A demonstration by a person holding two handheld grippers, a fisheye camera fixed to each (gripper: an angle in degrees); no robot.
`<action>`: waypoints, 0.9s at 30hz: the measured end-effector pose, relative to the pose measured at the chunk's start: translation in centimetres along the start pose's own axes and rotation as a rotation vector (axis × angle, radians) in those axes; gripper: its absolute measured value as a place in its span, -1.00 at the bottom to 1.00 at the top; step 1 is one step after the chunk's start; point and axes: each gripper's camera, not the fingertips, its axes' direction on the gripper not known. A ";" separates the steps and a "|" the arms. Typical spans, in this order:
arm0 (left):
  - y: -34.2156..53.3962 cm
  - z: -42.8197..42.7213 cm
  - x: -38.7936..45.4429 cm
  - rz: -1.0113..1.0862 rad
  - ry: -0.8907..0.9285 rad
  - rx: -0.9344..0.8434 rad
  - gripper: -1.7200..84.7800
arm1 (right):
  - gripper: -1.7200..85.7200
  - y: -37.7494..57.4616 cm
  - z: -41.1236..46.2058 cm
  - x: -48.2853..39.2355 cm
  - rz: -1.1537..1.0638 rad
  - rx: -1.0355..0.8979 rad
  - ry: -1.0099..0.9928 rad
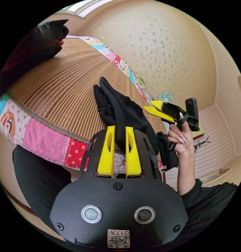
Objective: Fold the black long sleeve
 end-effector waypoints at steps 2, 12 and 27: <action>-0.5 1.3 4.2 0.131 -0.089 -0.006 -0.81 | -0.56 -4.3 3.1 -2.2 -0.038 -0.170 0.061; 1.4 4.3 11.7 0.337 -0.119 0.023 -0.79 | -0.67 -5.1 9.1 -5.1 -0.200 -0.419 0.564; -0.3 13.3 7.5 0.097 0.261 -0.320 -0.71 | -0.68 29.6 -14.9 27.3 0.413 0.461 -0.067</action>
